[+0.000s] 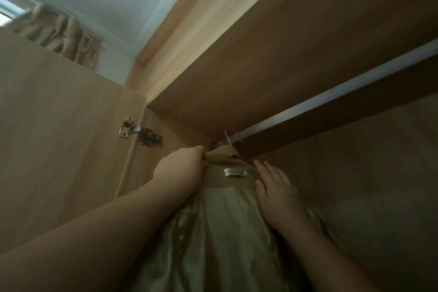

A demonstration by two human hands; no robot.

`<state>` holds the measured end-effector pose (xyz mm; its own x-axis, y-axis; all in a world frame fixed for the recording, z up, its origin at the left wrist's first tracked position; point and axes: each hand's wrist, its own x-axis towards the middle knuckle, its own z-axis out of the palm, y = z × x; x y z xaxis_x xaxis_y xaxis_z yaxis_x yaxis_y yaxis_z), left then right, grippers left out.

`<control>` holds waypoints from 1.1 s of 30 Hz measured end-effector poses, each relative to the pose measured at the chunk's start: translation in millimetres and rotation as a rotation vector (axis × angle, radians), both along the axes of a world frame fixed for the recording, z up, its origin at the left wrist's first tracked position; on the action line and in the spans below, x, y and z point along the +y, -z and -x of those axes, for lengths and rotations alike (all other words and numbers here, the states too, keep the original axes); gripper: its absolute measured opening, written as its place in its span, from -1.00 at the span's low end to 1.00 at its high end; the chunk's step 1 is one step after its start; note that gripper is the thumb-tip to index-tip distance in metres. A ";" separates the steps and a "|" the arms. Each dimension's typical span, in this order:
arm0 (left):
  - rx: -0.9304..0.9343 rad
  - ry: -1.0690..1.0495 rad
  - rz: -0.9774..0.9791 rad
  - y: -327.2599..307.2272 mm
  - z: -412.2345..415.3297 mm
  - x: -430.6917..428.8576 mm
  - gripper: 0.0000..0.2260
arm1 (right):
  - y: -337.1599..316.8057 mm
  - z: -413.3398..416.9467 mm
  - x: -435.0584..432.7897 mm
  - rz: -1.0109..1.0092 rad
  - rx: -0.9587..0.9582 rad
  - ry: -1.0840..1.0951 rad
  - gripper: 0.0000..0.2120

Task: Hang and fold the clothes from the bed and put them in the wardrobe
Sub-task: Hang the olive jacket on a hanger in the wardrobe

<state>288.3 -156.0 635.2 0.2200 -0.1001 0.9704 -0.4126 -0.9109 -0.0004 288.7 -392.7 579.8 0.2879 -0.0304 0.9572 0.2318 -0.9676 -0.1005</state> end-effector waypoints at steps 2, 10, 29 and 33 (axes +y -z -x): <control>0.015 -0.002 0.010 -9.7 -4.7 -6.0 -0.84 | -0.4 -0.3 -1.1 0.021 -0.005 -0.010 -0.49; 0.039 0.034 0.020 -33.6 -13.6 -29.2 -0.88 | -11.6 -3.3 -6.0 0.089 -0.025 0.030 -0.48; -0.080 -0.028 -0.295 89.6 -6.3 -40.7 -0.45 | 75.8 36.9 1.2 0.057 0.093 0.287 -0.46; 0.015 0.147 -0.438 170.1 16.7 -37.1 -0.41 | 146.3 74.8 22.4 0.097 0.141 0.455 -0.47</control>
<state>271.6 -193.1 465.1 0.1869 -0.5311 0.8264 -0.5401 -0.7583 -0.3651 213.9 -370.3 433.5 0.3929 -0.0958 0.9146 -0.2260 -0.9741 -0.0050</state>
